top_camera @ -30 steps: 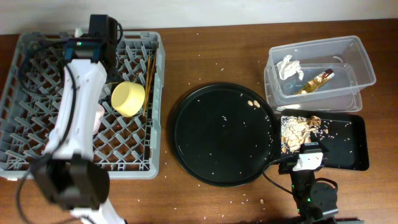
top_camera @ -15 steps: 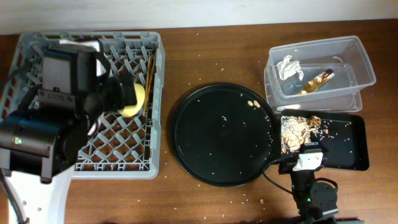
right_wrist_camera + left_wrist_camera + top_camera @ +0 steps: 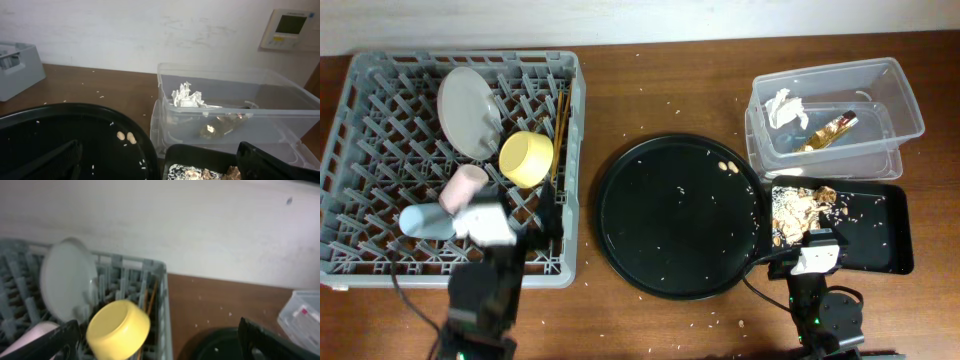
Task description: Sort waste into correct bins and load items into the dishwasher rack
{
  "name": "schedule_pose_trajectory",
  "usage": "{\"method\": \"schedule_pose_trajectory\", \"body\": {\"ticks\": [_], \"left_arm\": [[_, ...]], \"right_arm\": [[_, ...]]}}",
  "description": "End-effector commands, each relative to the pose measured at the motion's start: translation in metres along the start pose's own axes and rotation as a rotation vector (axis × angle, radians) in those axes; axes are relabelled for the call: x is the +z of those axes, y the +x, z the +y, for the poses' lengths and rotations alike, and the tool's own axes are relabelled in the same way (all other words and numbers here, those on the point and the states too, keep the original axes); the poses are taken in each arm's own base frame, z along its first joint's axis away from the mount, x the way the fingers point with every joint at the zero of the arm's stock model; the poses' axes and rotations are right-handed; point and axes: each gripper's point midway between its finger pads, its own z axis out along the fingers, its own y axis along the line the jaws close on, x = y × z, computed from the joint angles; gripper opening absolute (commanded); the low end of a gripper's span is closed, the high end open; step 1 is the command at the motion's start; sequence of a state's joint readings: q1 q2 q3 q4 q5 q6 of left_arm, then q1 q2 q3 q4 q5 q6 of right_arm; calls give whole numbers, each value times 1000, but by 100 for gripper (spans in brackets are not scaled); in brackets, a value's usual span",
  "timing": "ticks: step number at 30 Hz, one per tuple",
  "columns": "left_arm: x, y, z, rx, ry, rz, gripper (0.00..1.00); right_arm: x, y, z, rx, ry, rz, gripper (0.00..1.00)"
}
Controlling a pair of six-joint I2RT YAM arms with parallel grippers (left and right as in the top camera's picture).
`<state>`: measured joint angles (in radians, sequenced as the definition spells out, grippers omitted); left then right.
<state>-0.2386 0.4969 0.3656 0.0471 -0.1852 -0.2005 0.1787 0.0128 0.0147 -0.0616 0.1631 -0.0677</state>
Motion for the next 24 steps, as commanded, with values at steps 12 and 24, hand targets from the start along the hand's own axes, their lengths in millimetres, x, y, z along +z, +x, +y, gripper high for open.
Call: {"method": "schedule_pose_trajectory", "body": {"ticks": [12,24], "left_arm": [[-29,86,26,1,10,-16,99],[-29,86,26,2,10,-16,99]], "right_arm": [[0,4,0,-4,0,6,98],[0,4,0,-4,0,6,99]]}}
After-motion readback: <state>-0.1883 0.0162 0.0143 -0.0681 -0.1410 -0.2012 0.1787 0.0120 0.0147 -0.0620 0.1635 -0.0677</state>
